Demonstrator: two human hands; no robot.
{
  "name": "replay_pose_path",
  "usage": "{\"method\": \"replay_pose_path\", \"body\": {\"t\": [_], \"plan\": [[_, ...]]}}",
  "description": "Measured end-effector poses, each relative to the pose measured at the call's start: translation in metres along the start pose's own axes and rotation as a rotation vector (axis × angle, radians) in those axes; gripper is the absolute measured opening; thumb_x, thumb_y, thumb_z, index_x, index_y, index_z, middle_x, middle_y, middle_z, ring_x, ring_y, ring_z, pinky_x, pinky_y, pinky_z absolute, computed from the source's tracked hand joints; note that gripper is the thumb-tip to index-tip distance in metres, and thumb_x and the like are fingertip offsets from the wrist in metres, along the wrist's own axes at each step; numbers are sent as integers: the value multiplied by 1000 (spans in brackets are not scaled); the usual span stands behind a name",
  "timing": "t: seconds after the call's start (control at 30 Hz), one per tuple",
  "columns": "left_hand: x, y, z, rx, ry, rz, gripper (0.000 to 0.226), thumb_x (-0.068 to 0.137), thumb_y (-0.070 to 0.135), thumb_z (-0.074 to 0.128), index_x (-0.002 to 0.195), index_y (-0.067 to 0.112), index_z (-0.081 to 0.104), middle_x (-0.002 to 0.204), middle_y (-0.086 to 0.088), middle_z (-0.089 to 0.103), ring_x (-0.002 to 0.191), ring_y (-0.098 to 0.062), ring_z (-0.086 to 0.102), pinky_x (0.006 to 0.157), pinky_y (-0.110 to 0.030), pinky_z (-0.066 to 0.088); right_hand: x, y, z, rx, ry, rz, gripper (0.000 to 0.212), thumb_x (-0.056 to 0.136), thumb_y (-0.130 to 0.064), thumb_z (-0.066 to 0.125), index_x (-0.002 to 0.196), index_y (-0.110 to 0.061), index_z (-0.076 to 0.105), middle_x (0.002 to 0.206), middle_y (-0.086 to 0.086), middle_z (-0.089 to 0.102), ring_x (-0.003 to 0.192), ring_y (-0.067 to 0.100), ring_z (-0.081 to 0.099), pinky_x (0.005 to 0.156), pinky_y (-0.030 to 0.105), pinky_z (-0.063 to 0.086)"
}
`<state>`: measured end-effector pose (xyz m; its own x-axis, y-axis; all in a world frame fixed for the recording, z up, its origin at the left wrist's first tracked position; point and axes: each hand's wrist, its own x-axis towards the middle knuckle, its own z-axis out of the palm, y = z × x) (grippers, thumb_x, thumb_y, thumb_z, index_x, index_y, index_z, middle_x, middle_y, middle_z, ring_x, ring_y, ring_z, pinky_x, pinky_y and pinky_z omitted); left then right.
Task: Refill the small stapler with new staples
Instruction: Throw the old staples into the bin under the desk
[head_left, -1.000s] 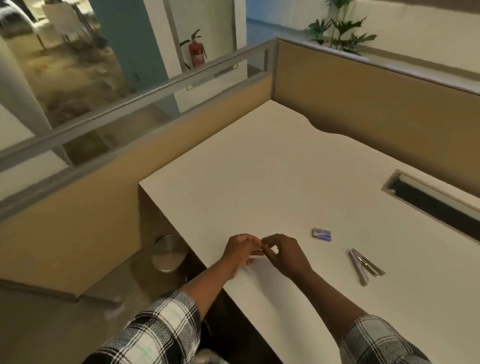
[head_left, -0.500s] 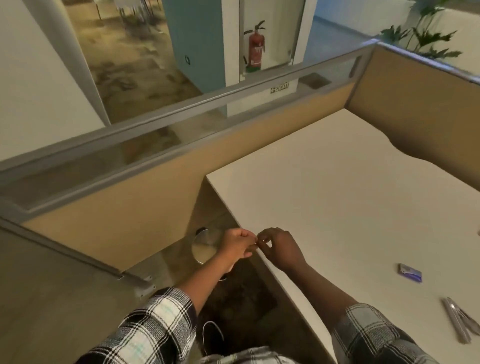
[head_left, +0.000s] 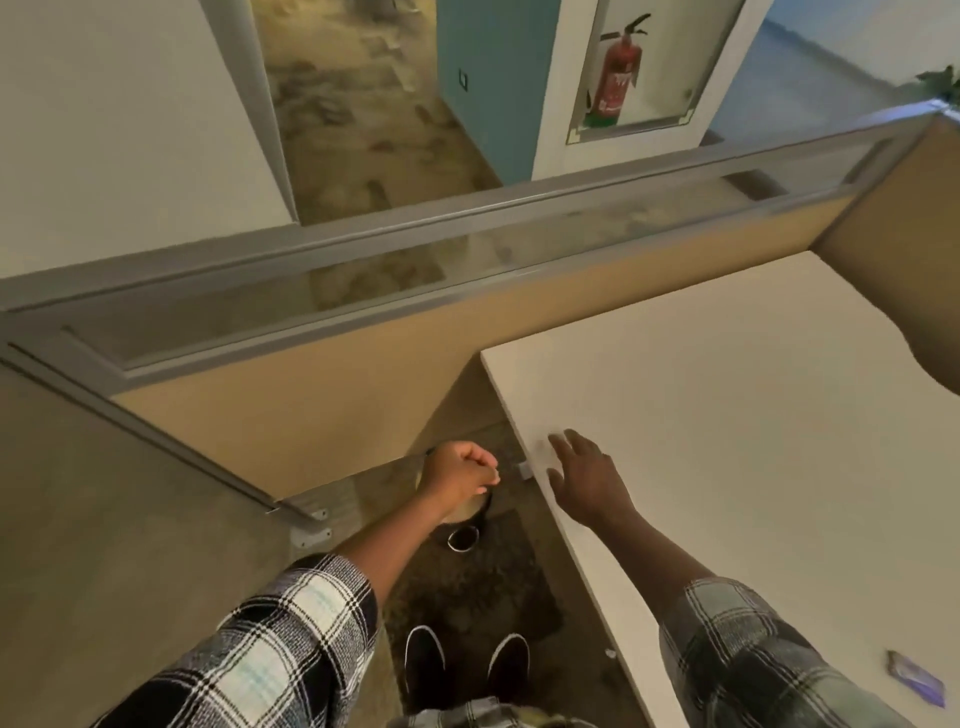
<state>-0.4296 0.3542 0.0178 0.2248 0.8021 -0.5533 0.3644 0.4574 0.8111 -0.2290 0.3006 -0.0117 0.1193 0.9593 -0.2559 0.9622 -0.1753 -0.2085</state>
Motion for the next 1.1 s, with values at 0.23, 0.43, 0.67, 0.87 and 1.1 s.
{"method": "replay_pose_path", "body": {"t": [0.23,0.43,0.67,0.87,1.1], "plan": [[9,5,-5,111,175,-8,12,72,-2,73,78,8,72,70,-2,67,63,-14,61,65,-29,54,55,26,13,-93,51,-130,64,100,-45,25,154,-13,12,161,19,12,149,34,15,116,46,27],[19,8,-5,108,306,-50,19,72,-5,72,88,4,72,79,-10,68,65,-21,61,70,-39,58,67,30,27,-88,121,-149,67,99,-51,14,155,-15,6,163,13,10,151,27,8,120,42,18],[21,6,-2,159,349,-98,16,73,-5,72,86,4,73,85,-16,72,74,-25,67,82,-45,60,70,35,30,-79,121,-146,69,97,-53,14,155,-17,4,164,10,6,151,25,4,120,40,11],[23,3,-4,223,351,-105,12,72,-3,73,79,7,75,83,-14,75,72,-21,69,81,-38,60,70,35,32,-84,125,-137,70,96,-54,11,155,-17,3,164,10,6,151,24,3,121,40,12],[37,8,-2,226,342,-126,12,71,0,75,79,9,77,83,-12,76,82,-25,73,84,-39,60,71,35,32,-88,140,-137,70,96,-54,13,155,-17,4,164,10,6,151,24,4,121,41,13]]}}
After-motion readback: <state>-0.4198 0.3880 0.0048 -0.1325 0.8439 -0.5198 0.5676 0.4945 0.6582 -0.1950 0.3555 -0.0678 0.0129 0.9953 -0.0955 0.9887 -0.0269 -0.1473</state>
